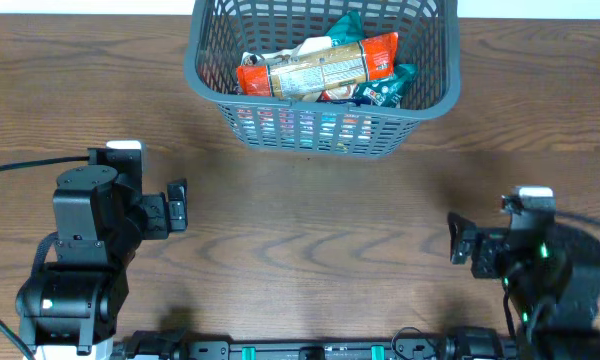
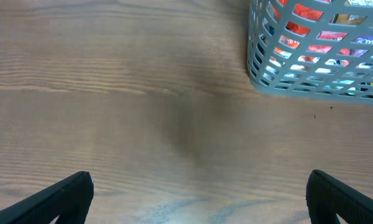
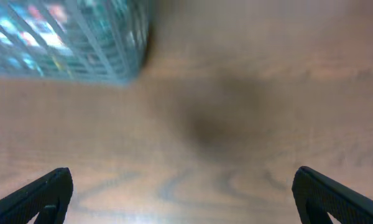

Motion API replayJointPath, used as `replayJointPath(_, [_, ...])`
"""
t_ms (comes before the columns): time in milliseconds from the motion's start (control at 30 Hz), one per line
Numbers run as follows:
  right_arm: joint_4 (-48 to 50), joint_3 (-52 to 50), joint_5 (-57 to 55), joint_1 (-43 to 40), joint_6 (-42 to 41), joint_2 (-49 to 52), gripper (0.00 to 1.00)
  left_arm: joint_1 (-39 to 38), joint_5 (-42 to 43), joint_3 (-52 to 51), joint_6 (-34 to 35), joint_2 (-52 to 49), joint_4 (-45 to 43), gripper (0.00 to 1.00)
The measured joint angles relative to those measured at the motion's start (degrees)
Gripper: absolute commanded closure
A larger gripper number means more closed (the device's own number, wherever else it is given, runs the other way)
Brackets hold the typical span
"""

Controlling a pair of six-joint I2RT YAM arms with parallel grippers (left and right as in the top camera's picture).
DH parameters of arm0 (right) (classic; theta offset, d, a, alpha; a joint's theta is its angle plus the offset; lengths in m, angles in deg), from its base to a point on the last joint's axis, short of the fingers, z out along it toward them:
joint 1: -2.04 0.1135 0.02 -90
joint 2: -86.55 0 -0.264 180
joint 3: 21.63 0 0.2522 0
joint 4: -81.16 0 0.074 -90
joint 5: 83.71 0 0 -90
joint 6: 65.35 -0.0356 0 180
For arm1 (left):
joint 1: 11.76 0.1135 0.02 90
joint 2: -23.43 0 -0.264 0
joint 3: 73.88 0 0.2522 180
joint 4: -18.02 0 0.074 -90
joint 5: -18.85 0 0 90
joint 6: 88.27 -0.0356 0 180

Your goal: Pack container

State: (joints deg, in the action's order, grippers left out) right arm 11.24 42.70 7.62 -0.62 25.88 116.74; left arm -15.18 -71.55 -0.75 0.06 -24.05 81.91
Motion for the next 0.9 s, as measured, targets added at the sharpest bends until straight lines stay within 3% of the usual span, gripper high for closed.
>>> replayJointPath(167, [5.88, -5.38, 1.44, 2.47, -0.02, -14.29, 0.01, 0.00, 0.00, 0.00, 0.00, 0.00, -0.02, 0.01])
replayJointPath(367, [15.61, -19.08, 1.68, 3.06, -0.63, -28.52, 0.01, 0.00, 0.00, 0.00, 0.00, 0.00, -0.04, 0.01])
replayJointPath(667, [48.15, -39.32, -0.24, 4.79, -0.87, -29.24, 0.01, 0.00, 0.00, -0.02, 0.00, -0.02, -0.04, 0.01])
replayJointPath(900, [56.35, -48.74, -4.57, 7.02, -0.90, -29.42, 0.01, 0.00, 0.00, -0.02, 0.00, -0.04, -0.04, 0.01])
